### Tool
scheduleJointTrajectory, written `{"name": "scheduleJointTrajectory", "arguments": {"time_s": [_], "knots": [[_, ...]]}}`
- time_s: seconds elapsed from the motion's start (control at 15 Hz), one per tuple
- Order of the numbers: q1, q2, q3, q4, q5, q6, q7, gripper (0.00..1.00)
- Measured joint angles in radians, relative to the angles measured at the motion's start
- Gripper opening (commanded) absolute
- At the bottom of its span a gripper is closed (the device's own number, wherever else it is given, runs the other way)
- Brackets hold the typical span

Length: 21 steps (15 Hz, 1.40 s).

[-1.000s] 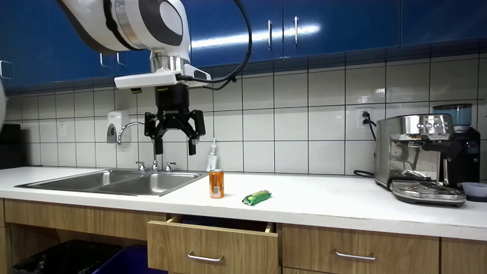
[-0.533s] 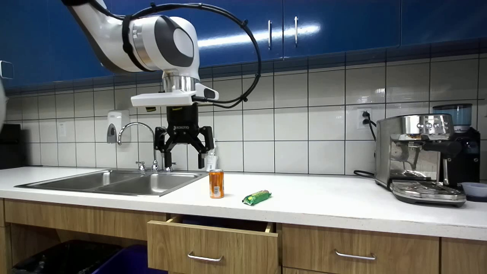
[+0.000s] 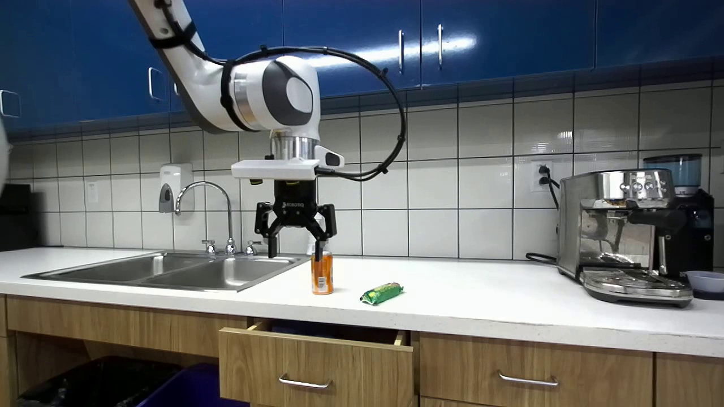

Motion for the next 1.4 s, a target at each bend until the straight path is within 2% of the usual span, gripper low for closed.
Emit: {"name": "scheduleJointTrajectory", "arguments": {"time_s": [0.6,1.4], "knots": [[-0.003,0.252,0.003,0.191,0.042,0.012,-0.03,1.0],[-0.005,0.27,0.005,0.211,0.042,0.012,-0.03,1.0]]}}
